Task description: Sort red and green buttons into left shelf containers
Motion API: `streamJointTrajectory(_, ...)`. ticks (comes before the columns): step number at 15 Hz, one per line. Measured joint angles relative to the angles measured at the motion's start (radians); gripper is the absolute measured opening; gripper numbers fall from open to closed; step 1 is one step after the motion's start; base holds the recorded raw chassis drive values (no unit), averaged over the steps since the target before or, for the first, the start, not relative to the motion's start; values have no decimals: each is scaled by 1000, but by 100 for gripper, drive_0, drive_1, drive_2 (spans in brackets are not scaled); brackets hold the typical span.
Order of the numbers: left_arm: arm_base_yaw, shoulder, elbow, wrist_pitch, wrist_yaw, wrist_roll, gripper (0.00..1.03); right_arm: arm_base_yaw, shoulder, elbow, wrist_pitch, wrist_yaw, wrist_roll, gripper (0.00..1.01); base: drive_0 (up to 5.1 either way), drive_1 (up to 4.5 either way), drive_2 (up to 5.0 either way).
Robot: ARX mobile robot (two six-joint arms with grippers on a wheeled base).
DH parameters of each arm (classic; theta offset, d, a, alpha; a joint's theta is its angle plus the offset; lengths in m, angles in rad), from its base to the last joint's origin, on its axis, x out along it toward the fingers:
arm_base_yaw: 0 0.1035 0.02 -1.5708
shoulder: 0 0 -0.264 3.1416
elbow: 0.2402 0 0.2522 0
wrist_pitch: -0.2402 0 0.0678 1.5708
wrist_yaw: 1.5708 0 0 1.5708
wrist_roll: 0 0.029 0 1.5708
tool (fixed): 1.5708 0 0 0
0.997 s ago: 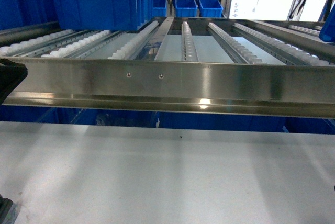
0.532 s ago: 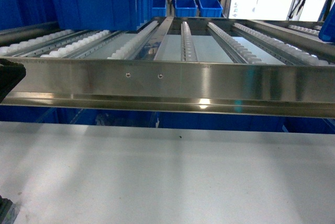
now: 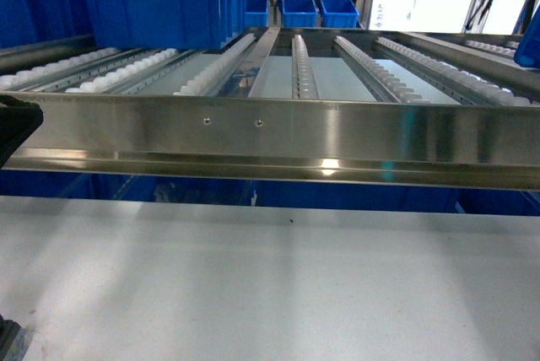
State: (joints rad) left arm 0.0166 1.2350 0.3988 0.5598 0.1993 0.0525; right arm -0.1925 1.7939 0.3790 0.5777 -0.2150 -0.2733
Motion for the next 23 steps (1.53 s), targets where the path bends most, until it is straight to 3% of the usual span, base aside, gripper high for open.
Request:
streamJointTrajectory(2,0,0,0,0,0,0,98,1,5,-2,6,-16,3,72,0,0,0)
streamJointTrajectory(5,0,0,0,0,-1,0,98,17,37,-25,56,-28,11,29,0,0,0)
streamJointTrajectory(10,0,0,0,0,0,0,98,21,39,-47,126,-29,33,26,0,0,0)
streamJointTrajectory(12,0,0,0,0,0,0,98,22,-60,-83,152,-47,60,26,0,0,0)
streamJointTrajectory(15,0,0,0,0,0,0,98,6,-346,-160,136,-85,74,26,0,0,0)
streamJointTrajectory(18,0,0,0,0,0,0,98,-55,-709,-257,-67,-146,92,26,0,0,0)
streamJointTrajectory(20,0,0,0,0,0,0,98,-89,-1035,-270,-299,-201,105,26,0,0,0)
streamJointTrajectory(21,0,0,0,0,0,0,98,-87,-1162,-274,-395,-206,105,26,0,0,0)
streamJointTrajectory(23,0,0,0,0,0,0,98,-29,-1339,-284,-533,-196,108,26,0,0,0)
